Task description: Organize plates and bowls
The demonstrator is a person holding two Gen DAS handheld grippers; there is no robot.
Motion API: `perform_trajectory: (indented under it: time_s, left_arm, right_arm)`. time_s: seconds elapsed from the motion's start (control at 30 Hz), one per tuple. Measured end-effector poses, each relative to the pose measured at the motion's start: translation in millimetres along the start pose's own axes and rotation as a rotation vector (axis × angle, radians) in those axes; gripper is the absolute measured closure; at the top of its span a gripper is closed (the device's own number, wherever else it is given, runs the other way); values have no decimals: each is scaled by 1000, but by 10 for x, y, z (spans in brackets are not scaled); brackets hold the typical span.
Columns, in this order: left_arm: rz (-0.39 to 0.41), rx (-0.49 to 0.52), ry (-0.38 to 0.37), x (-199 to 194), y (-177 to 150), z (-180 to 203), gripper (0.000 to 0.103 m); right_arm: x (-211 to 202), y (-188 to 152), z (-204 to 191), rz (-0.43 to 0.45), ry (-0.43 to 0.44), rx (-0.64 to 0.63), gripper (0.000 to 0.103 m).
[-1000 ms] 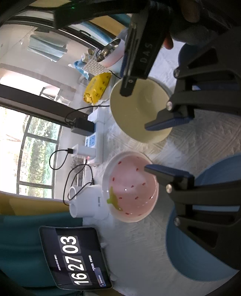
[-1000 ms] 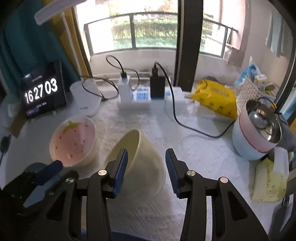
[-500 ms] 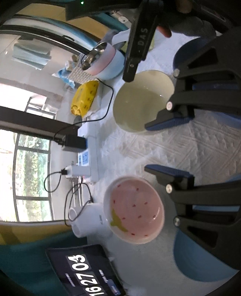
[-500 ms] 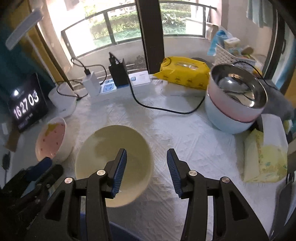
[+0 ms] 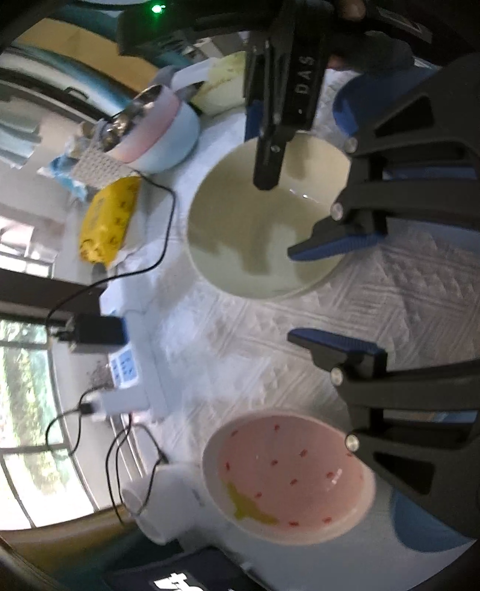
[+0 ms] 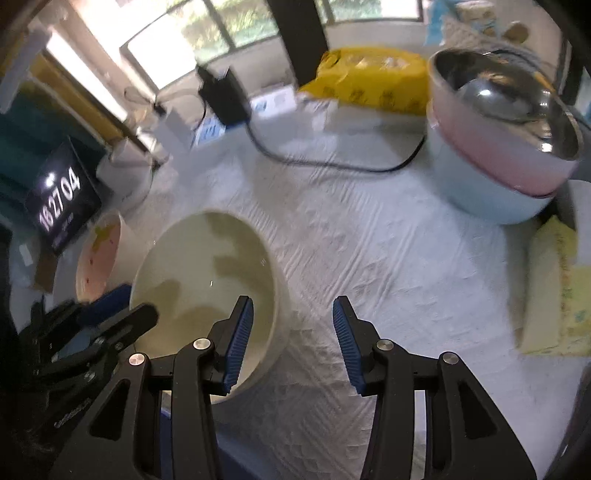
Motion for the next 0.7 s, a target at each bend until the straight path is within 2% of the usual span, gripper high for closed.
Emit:
perform_trajectory:
  time_s: [0.1,0.27,0.37,0.47,0.7]
  left_arm:
    - [-23,6,2,105,20,20,64]
    - [-16,3,-41,191,39,75,65]
    - [-20,9,-40,224,62,112,69]
    - [-16,10,-24,217,73,92,76]
    - [19,19,-11,157,68,82,79]
  right_arm:
    - [48,-1,-61,-12,-10,-43,56]
    - [125,-42,-171,-14,-31,-134,80]
    - [179,-80,-216,-3,-71,-169,82]
    - [171,-80,-210,3,-73,-179,82]
    - [73,-36,-208,53,-78,-184,86]
Point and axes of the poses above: each gripper's, at about its wrist camera, not at the fingertips, and x roughly the way its jaws point, z to its right, y to its top, the point moved 2 cm from there along x, roughly the way its jaws point, and after that the axes turned 8 degrees about z, right-handed, at the moved point
